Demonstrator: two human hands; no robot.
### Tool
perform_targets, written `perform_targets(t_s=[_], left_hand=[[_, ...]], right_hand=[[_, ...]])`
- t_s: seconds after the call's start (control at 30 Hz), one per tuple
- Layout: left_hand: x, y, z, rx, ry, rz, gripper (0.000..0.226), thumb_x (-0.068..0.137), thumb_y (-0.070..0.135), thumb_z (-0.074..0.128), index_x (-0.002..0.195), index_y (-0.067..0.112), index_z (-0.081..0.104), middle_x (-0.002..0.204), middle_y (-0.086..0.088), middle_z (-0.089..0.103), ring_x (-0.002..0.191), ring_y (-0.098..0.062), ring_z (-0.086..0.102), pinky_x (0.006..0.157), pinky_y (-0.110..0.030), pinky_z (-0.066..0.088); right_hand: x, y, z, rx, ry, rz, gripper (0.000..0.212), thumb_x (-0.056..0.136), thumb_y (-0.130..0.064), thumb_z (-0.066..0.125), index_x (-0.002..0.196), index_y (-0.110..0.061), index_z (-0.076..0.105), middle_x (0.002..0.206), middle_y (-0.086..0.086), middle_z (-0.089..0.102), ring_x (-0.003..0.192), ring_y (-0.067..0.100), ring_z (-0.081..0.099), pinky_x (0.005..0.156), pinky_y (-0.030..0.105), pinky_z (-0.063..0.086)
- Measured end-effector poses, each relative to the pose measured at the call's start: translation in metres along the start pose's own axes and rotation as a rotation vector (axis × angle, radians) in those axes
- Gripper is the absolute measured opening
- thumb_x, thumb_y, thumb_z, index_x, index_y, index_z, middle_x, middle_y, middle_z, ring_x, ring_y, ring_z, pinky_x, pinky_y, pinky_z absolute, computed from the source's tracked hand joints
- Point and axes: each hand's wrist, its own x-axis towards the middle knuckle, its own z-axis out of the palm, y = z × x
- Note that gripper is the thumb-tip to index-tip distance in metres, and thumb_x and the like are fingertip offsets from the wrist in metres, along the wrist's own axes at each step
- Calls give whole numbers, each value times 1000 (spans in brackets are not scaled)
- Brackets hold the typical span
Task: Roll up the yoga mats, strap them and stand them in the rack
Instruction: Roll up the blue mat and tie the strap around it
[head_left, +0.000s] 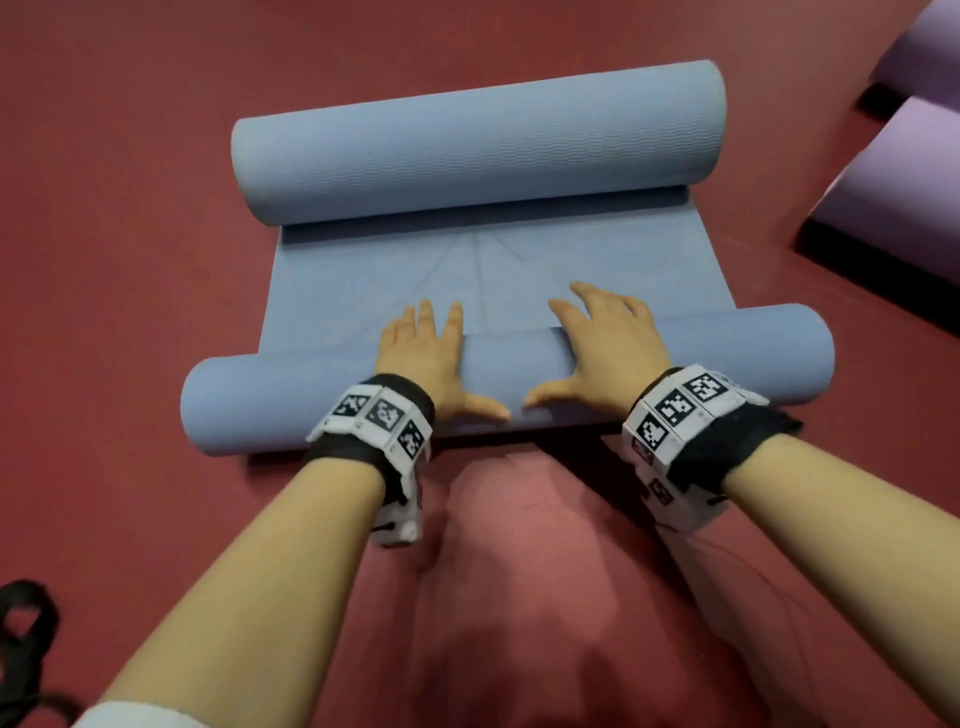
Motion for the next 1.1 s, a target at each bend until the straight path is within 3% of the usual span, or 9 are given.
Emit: perform_targets(t_s=[0.2,0.33,0.43,0.57,0.7,0.8,0.87,1.0,1.1], left_hand=[[23,3,-9,95,451,-41,68,67,70,56,98,11,60,97,-13,59,92,-33,54,76,-39,39],[39,5,9,67,638,18,41,74,49,67,78,9,66,75,-11,64,71,-32,62,61,-33,49],[41,4,15,-49,364,66,92,79,69,43,138,-2,38,143,-25,39,133,-41,34,111,-46,26],[62,-21,-6,78,157,161,121,67,77,53,150,6,0,157,-18,-10,145,-35,-6,116,-44,-1],[89,-29,-22,-12,291,-98,106,75,73,48,149,7,11,155,-23,9,143,-35,10,114,-45,11],[101,-20,-26,76,431,-147,77,82,67,41,127,5,48,130,-23,47,122,-37,41,96,-44,32],[107,-18,-23,59,482,-129,81,82,67,24,111,0,57,112,-23,57,108,-37,50,86,-45,37],[111,-29,-22,126,243,-27,117,64,86,42,142,-1,29,136,-28,42,125,-39,40,105,-43,30],[99,-33,-32,248,215,45,120,55,72,71,142,3,25,130,-21,46,117,-38,46,96,-41,37]], right_hand=[[34,-9,23,53,396,-17,49,80,-54,44,87,-10,64,85,11,62,80,34,60,70,41,43],[45,-8,18,42,271,52,82,75,-74,20,115,-16,64,127,10,59,117,29,53,97,43,32],[53,0,7,-57,11,11,122,51,-95,24,145,-19,33,154,12,26,138,28,30,110,48,19],[77,6,-7,-74,35,39,118,54,-87,52,146,-17,30,153,13,26,137,29,29,110,46,19],[99,5,5,-14,338,58,61,83,-58,51,116,-7,56,118,18,56,110,36,51,89,46,36],[113,11,8,0,239,55,89,71,-77,27,117,-7,56,117,16,59,111,34,52,93,43,36],[119,15,5,-76,99,7,112,53,-89,43,126,-5,47,125,15,53,118,32,48,101,43,32],[131,8,-9,-239,-34,-49,105,45,-73,76,120,-6,44,121,15,54,115,32,51,95,42,37],[132,-3,-23,-288,-48,-54,92,51,-63,81,115,-6,47,116,14,60,108,31,59,92,39,40]])
